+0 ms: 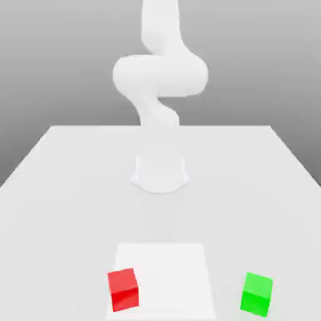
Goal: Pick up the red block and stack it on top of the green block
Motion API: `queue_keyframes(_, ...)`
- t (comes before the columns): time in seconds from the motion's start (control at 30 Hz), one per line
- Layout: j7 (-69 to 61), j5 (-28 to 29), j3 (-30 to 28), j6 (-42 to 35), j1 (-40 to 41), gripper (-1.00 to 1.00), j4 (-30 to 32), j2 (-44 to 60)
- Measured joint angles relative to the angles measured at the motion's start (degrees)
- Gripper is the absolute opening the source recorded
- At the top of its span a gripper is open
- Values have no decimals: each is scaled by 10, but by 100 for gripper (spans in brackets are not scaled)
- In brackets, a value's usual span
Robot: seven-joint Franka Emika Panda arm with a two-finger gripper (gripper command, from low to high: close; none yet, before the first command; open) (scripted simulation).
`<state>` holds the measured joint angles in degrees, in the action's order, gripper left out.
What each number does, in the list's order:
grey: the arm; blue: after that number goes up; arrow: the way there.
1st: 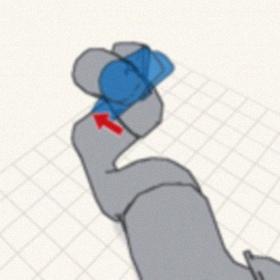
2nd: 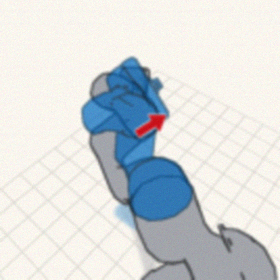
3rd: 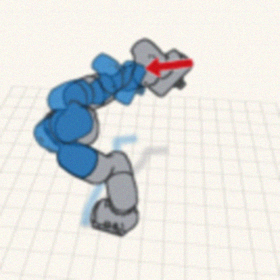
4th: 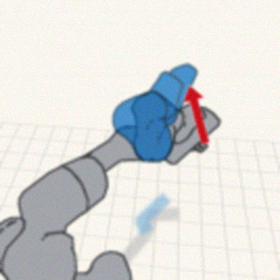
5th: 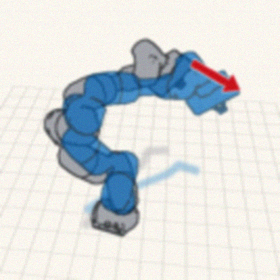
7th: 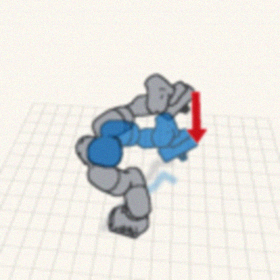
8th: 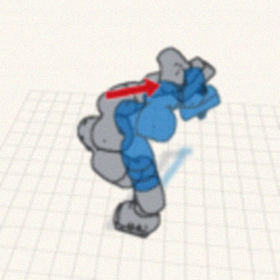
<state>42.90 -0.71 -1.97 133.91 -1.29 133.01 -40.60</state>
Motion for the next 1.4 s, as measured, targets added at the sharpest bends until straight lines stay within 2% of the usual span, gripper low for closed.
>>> queue_keyframes(0.27, -100, -31, -55, 69, -31, 0, 40, 170)
queue_keyframes(0.57, -209, -61, -87, 145, -39, 0, 84, 357)
queue_keyframes(0.8, -264, -48, -94, 208, -23, 0, 117, 498)
queue_keyframes(0.97, -298, -83, -61, 289, 4, 0, 105, 601)
queue_keyframes(1.0, -302, -88, -56, 298, 8, -100, 104, 613)
queue_keyframes(1.23, -301, -87, -57, 296, 7, -100, 104, 611)
queue_keyframes(1.4, -269, -42, -81, 221, -10, -100, 118, 521)
